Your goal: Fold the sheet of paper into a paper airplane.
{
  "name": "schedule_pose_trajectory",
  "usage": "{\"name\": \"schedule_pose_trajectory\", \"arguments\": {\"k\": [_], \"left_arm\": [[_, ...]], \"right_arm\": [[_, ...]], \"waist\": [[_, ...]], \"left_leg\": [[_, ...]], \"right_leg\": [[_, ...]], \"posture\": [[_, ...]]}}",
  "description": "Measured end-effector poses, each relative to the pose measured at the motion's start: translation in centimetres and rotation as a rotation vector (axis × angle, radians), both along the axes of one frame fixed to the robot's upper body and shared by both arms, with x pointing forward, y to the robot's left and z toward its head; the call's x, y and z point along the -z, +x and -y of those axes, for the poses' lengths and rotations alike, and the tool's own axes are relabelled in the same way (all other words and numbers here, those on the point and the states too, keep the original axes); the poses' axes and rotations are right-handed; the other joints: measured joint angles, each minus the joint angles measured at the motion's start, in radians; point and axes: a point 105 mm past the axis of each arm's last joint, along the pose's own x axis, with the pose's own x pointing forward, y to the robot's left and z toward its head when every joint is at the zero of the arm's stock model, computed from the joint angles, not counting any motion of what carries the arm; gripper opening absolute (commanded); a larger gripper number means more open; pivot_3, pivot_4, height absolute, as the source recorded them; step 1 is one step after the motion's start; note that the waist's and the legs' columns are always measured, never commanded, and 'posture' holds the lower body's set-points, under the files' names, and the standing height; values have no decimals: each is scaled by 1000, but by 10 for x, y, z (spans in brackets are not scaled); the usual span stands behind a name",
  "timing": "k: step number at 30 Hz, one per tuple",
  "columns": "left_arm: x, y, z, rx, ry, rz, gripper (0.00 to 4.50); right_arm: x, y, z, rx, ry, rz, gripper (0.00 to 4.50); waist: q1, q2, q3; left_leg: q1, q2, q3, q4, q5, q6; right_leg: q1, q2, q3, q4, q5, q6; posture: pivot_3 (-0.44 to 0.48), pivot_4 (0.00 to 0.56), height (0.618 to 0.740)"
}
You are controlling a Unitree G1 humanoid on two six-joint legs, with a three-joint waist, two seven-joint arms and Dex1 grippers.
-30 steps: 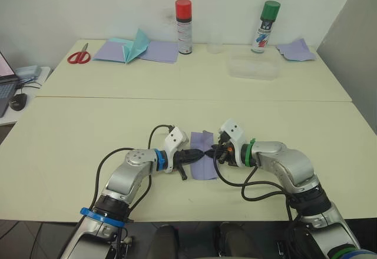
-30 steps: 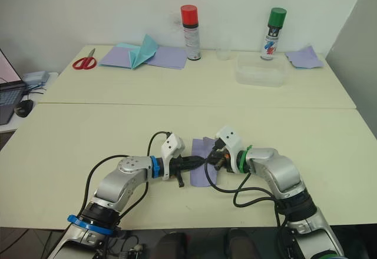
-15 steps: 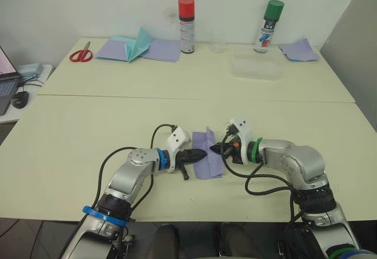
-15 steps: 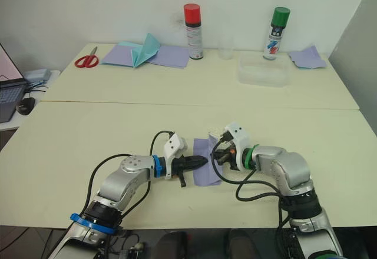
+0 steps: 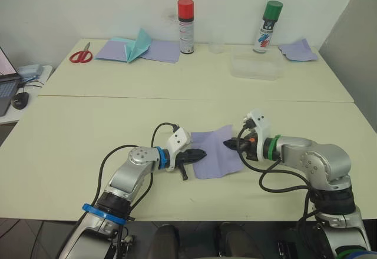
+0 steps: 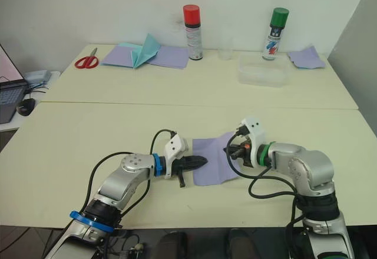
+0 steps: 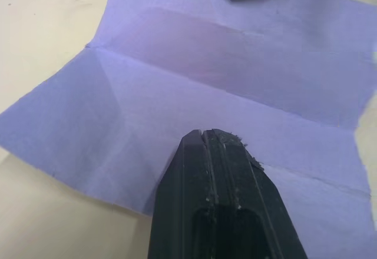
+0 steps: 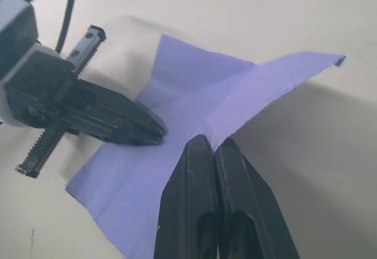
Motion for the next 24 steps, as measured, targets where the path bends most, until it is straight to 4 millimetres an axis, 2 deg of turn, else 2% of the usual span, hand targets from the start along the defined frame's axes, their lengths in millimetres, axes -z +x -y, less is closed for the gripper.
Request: {"name": "schedule_pose_trajectory", "arguments": {"k": [7,24], "left_arm": [[-1,2,0,19,17,20,0],[-2,4,0,41,48,56,0]], "right_arm": [[9,-5,8,26,-22,-24,24],[21,-7,12,64,-14,-87,24]], "waist": [[0,0,0],[0,0,0]], "left_leg": [[0,0,0,0,0,0],[0,0,0,1,0,0]], "right_leg": [[0,0,0,0,0,0],[0,0,0,0,0,1]], "posture": [[0,150,740],[0,150,740]]}}
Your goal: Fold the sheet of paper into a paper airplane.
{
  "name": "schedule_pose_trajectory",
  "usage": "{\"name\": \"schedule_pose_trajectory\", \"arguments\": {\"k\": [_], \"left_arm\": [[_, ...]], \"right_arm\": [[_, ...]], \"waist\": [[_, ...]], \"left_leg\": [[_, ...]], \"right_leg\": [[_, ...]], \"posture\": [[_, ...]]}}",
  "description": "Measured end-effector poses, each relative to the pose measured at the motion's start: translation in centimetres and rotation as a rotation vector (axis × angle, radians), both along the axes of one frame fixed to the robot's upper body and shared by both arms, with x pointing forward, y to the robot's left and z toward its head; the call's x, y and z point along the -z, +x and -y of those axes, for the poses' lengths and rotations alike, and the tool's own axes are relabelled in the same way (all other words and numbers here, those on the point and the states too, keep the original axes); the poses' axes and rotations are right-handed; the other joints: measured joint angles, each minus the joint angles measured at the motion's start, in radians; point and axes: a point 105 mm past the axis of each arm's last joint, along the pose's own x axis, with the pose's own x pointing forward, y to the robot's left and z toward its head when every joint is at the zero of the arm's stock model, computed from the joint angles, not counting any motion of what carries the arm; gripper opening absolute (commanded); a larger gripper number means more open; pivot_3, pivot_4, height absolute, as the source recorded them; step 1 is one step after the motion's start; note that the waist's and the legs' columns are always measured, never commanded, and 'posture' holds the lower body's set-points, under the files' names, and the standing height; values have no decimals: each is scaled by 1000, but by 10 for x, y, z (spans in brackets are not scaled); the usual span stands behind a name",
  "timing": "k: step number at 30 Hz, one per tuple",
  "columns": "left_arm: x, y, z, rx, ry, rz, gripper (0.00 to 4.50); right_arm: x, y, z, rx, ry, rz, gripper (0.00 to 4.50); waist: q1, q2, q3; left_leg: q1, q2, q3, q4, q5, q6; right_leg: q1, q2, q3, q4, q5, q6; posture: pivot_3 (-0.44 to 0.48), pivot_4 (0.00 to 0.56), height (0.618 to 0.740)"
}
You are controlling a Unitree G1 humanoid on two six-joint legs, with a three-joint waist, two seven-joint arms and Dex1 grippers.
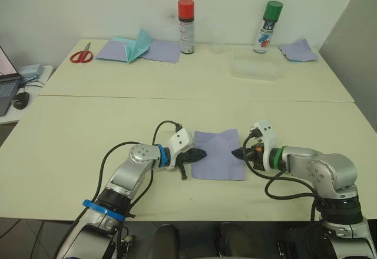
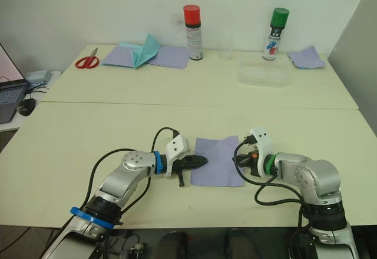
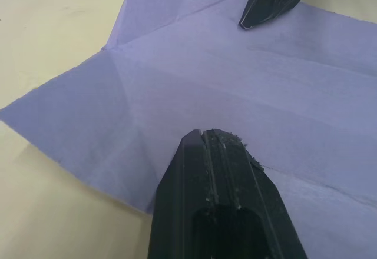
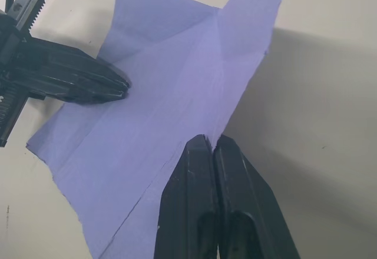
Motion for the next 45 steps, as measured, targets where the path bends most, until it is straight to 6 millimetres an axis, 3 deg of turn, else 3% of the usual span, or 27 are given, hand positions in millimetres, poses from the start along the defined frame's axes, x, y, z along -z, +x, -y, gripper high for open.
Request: {"name": "schedule_pose_trajectory", "arguments": {"k": [5,13,19,23,26,28,31,35,41,45], "left_arm": [[0,0,0,1,10,7,0],[1,0,0,5,11,4,0],[1,-1,-1,7,12,1,0],[2,0,-2,4,16,2,0],[2,-1,-3,4,19,2,0],[2,-1,-3,6,22,2,0],[2,-1,-1,12,23,3,0],[2,-2,-1,20,25,3,0],[3,-5,-7,29,47,2,0],[5,-6,-11,25,60,-5,0]], "right_arm": [[2,0,-2,-20,-22,23,24],[-6,4,11,-11,-78,91,2657],[-35,6,28,-67,-169,262,2657],[-58,8,17,-172,-174,436,1823],[-66,6,-8,-276,-133,541,734],[-55,2,-34,-343,-83,554,19],[-28,1,-53,-385,-70,500,19],[1,8,-52,-320,-76,422,19],[22,5,-38,-290,-137,369,19],[25,6,-29,-248,-136,373,19]], "waist": [[0,1,-1],[-1,1,-1],[-2,1,-1],[-3,1,-1],[-3,1,-2],[-3,1,-4],[-2,1,-4],[-2,0,-4],[-3,1,-5],[-5,2,-7]], "left_leg": [[0,0,0,0,0,0],[0,0,0,0,0,0],[1,0,0,0,0,0],[1,-1,0,0,0,0],[2,-1,0,1,0,0],[2,0,0,1,0,0],[1,0,1,1,0,0],[1,0,1,2,0,0],[1,0,1,1,0,0],[2,0,1,1,0,0]], "right_leg": [[0,0,0,0,0,0],[0,1,0,0,0,0],[0,2,0,0,0,0],[0,3,0,0,0,0],[1,4,-1,0,0,0],[1,5,0,0,0,0],[1,4,0,1,0,0],[1,3,1,1,0,0],[1,4,0,1,0,-1],[1,5,0,2,0,-1]], "posture": [[0,150,740],[0,150,740],[0,150,740],[0,150,740],[0,150,740],[0,150,740],[0,150,740],[0,150,740],[0,150,740],[0,150,740]]}}
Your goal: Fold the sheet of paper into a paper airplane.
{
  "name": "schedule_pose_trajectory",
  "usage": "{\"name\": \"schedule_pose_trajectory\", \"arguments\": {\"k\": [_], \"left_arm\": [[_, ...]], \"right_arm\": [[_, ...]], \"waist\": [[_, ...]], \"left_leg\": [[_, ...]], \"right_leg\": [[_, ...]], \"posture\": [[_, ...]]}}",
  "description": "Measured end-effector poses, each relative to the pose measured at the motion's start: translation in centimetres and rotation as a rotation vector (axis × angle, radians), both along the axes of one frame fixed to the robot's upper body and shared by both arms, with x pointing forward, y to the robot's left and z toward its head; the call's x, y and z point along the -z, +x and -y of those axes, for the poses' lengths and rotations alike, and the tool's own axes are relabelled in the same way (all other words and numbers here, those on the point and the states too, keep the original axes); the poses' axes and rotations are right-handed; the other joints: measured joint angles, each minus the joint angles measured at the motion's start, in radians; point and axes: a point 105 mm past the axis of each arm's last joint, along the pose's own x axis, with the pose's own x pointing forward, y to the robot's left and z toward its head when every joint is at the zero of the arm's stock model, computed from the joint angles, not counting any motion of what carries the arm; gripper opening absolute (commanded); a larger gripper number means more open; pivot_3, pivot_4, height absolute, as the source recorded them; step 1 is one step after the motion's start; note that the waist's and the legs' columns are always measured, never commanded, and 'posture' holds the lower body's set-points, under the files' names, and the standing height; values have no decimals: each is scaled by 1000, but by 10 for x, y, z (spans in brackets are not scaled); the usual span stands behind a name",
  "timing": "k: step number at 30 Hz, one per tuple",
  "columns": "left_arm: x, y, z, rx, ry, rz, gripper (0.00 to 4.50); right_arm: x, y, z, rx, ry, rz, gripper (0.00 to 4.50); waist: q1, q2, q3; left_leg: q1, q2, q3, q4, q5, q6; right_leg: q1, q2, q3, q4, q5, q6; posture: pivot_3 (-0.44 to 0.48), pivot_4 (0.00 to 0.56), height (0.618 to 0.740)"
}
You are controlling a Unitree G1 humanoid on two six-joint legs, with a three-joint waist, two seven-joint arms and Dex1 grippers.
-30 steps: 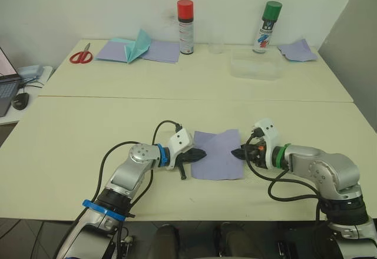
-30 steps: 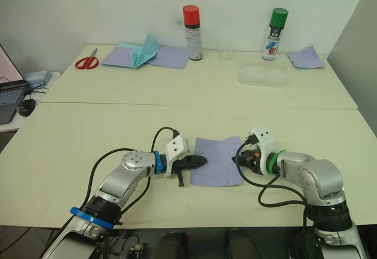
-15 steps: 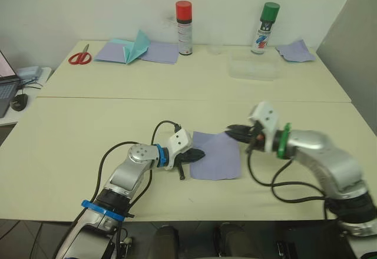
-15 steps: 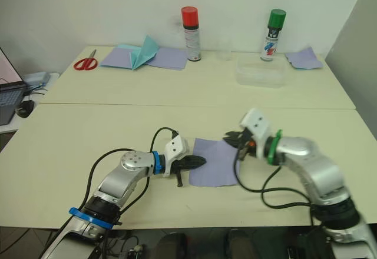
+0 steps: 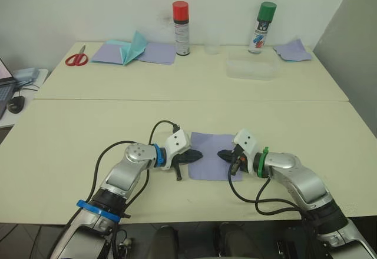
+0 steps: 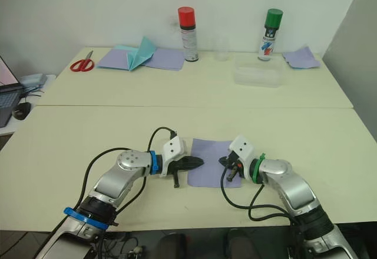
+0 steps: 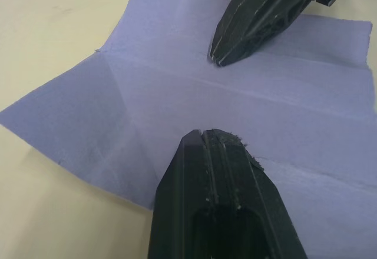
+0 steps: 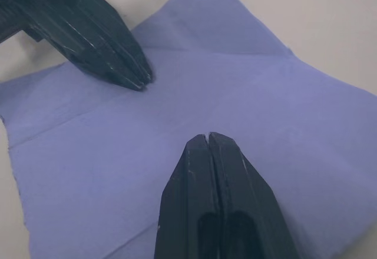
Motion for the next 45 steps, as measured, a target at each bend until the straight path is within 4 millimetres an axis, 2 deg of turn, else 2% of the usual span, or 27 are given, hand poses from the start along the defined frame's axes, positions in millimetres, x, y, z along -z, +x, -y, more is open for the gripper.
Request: {"name": "schedule_pose_trajectory", "arguments": {"k": [6,9,12,14,18,24,28,36,40,45], "left_arm": [[1,-2,-3,-1,8,3,0],[1,-2,-3,-5,10,2,0],[1,-1,-3,-2,11,1,0],[1,0,-2,2,11,-3,0],[1,2,1,13,8,-11,0],[1,2,1,22,11,-14,0],[1,3,2,31,12,-19,0],[1,4,5,41,16,-12,0],[1,4,5,43,19,-8,0],[2,3,5,46,19,-10,0]], "right_arm": [[4,2,22,68,-15,15,19],[1,6,27,116,44,16,19],[-11,10,24,140,159,26,19],[-28,13,22,144,239,57,19],[-47,21,28,181,284,82,882],[-31,27,34,255,241,-31,2976],[-23,25,30,278,275,-132,2976],[-25,26,31,309,316,-214,2976],[-26,26,31,290,314,-210,2076],[-21,29,30,272,291,-200,195]], "waist": [[0,0,-10],[0,0,-11],[1,0,-11],[2,1,-12],[2,1,-12],[3,2,-13],[3,3,-14],[5,3,-14],[5,3,-14],[5,4,-15]], "left_leg": [[1,0,1,0,0,0],[2,0,1,0,0,0],[2,0,1,0,0,0],[2,0,1,0,0,0],[2,0,1,0,0,0],[2,0,1,0,0,0],[2,0,1,0,0,0],[2,0,1,0,0,0],[2,-1,1,0,0,0],[2,-1,1,0,0,0]], "right_leg": [[1,0,1,0,0,0],[1,0,1,0,0,0],[1,0,1,1,0,0],[2,0,1,1,0,0],[2,-1,1,0,0,0],[2,-1,1,1,0,0],[2,-1,1,1,0,0],[2,-2,2,0,0,1],[2,-2,1,0,0,1],[2,-2,2,0,0,1]], "posture": [[0,150,740],[0,150,740],[0,150,740],[0,150,740],[0,150,740],[0,150,740],[0,150,740],[0,150,740],[0,150,740],[0,150,740]]}}
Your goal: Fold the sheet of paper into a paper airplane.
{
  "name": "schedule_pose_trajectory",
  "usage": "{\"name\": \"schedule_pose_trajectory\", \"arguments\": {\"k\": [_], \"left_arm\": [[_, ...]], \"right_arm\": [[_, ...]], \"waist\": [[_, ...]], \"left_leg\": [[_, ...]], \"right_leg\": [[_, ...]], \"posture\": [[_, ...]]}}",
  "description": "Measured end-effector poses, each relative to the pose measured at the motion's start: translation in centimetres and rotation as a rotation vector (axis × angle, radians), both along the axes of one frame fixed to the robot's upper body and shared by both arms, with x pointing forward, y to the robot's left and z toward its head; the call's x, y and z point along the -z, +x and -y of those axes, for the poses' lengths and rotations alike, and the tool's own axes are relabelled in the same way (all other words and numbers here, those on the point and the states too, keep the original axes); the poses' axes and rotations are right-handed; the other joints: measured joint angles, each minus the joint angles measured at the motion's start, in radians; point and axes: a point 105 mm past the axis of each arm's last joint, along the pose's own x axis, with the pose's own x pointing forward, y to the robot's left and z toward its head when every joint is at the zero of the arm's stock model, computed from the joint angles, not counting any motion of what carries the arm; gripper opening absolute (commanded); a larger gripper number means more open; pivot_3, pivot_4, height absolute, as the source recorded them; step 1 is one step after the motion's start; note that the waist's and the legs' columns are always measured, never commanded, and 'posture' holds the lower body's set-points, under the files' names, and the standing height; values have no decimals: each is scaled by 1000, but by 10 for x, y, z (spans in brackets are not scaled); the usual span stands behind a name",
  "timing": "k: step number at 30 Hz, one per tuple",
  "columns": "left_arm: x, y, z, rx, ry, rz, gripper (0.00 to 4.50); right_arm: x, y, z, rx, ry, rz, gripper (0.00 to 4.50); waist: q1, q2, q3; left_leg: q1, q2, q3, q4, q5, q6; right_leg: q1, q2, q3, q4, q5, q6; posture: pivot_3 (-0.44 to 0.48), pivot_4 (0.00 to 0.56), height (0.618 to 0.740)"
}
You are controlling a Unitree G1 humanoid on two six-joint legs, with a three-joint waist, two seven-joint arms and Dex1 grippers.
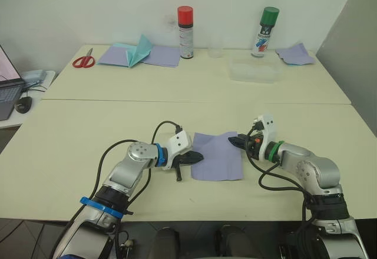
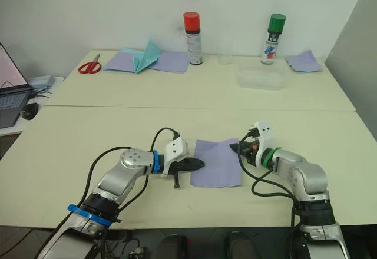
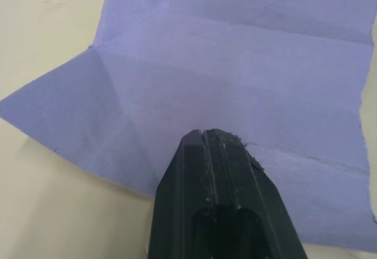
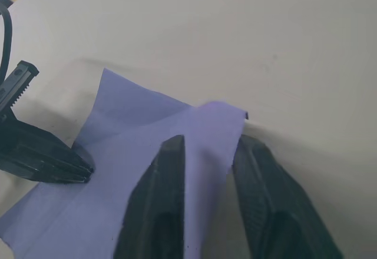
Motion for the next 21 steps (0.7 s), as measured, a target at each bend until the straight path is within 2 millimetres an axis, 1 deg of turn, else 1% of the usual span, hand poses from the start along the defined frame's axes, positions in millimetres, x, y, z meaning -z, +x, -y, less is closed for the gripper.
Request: {"name": "schedule_pose_trajectory", "arguments": {"k": [1,4,6,10,13,15,21], "left_arm": [[0,0,0,0,0,0,0],[0,0,0,1,0,0,0],[0,-1,0,0,0,1,0],[0,-1,0,-2,-1,2,0],[0,-1,0,-3,-1,2,0],[0,-1,0,-4,-1,2,0],[1,-1,0,-3,-1,2,0]], "right_arm": [[0,1,0,-1,-2,3,49],[-2,2,-2,-20,-24,46,49],[-5,2,-5,-66,-73,104,49],[-6,-6,-15,-221,-231,260,49],[2,-16,-25,-327,-301,314,49],[5,-19,-29,-366,-324,333,49],[15,-19,-26,-386,-375,339,49]], "waist": [[0,0,0],[0,0,0],[0,0,0],[0,0,0],[0,0,0],[0,0,0],[0,0,0]], "left_leg": [[0,0,0,0,0,0],[0,0,0,0,0,0],[0,0,0,0,0,0],[0,-1,0,0,0,0],[0,-2,0,0,0,0],[0,-1,0,0,0,0],[0,-1,0,0,0,0]], "right_leg": [[0,0,0,0,0,0],[0,0,0,0,0,0],[0,0,0,0,0,0],[0,0,0,0,0,0],[0,0,-1,0,0,0],[0,0,-1,0,0,0],[0,0,-1,0,0,0]], "posture": [[0,150,740],[0,150,740],[0,150,740],[0,150,740],[0,150,740],[0,150,740],[0,150,740]]}}
